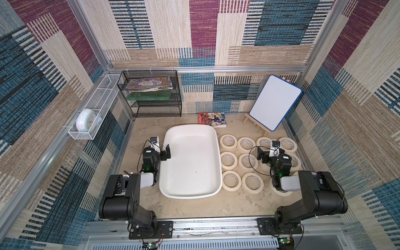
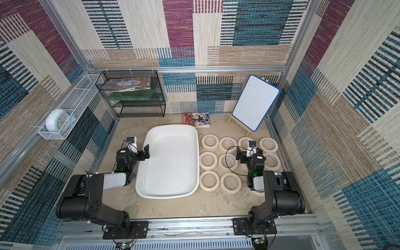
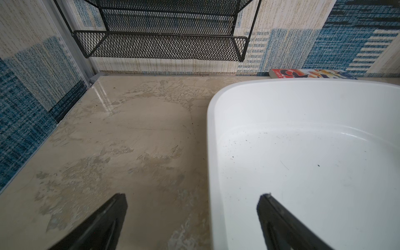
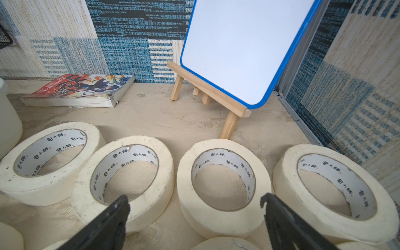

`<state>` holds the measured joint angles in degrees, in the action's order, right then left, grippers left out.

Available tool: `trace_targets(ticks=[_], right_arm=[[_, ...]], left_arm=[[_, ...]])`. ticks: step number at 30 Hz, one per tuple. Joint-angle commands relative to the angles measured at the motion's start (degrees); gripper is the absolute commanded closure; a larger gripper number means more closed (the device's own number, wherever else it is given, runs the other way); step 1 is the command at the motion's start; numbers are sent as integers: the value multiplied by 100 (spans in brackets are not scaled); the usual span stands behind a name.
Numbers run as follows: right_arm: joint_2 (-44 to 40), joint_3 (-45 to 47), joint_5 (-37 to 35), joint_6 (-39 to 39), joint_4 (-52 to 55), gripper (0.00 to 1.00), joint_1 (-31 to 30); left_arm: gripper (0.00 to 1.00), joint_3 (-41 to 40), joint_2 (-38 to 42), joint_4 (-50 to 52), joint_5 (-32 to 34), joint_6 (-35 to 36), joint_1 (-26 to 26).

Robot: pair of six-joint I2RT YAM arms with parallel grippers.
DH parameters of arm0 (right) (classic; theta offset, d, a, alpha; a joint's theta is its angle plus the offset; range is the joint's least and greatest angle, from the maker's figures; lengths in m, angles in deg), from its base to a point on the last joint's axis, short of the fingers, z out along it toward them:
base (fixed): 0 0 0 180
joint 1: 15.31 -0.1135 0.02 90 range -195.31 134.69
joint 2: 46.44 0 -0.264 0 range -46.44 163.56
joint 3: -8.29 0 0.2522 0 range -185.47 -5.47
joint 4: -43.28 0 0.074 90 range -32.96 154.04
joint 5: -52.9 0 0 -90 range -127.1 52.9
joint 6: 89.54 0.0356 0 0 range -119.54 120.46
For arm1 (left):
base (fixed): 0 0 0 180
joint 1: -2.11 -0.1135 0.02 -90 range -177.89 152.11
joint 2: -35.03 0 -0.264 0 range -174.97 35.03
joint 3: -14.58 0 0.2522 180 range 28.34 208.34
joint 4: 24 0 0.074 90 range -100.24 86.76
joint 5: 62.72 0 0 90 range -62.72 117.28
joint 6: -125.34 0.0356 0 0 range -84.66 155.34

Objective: Take out the art tape in the storage box
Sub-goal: Reset both arms

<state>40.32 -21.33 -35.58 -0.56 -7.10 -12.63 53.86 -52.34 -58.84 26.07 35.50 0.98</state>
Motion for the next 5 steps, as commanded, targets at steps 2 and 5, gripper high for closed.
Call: trace_targets(ticks=[2,5], right_arm=[[-10,-14,-33,31,-152,0,0],[-22,3,-38,31,-173,0,-12]], left_arm=[[1,-12,-30,540,11,98,-2],[1,-12,-32,544,9,98,-2]])
